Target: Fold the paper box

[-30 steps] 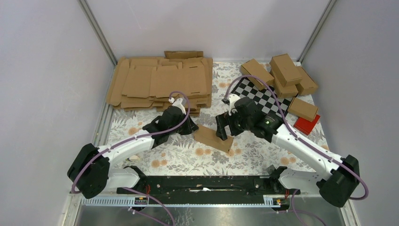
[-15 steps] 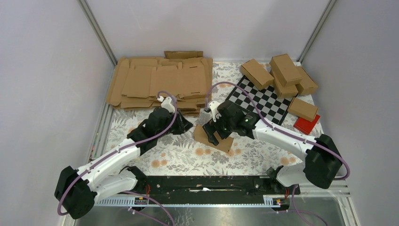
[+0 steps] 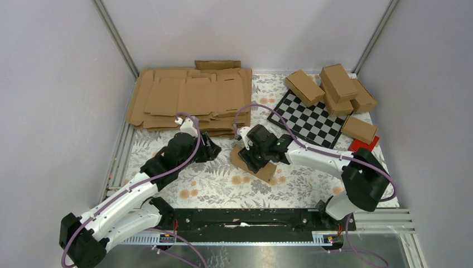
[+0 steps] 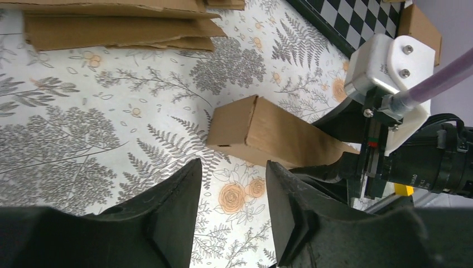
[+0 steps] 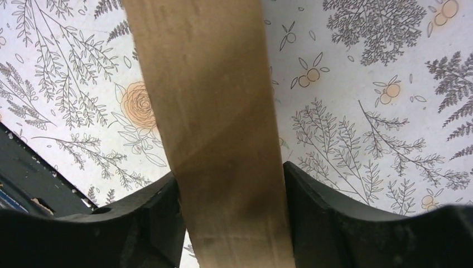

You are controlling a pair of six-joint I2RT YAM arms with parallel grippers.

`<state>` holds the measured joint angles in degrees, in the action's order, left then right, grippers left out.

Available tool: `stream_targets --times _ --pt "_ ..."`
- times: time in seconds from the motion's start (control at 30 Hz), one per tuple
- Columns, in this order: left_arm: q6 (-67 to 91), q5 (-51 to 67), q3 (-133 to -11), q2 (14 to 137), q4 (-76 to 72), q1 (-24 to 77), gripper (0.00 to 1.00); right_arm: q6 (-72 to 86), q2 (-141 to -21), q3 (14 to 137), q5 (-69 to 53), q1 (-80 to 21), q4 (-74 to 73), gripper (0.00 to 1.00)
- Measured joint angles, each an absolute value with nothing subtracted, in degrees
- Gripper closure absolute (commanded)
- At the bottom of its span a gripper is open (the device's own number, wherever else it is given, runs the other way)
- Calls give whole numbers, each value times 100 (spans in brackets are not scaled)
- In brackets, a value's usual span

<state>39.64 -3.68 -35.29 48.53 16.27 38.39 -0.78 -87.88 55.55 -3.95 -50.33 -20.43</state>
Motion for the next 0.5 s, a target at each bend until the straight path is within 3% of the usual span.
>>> stream_targets --times 0.07,0.23,0.27,0.5 --pt "3955 -526 -3529 4731 1719 3833 50 -86 -8805 5588 -318 -5041 -2038 54" --pt "3942 -808 -3524 4569 1835 3828 49 -97 -8799 5625 113 -5078 -2073 65" --pt "3927 -937 -3524 4558 1876 3828 49 -106 -8711 5708 585 -5105 -2259 72" --pt "3903 -945 -3522 4584 1876 3817 48 -99 -8259 6023 2351 -5129 -2753 70"
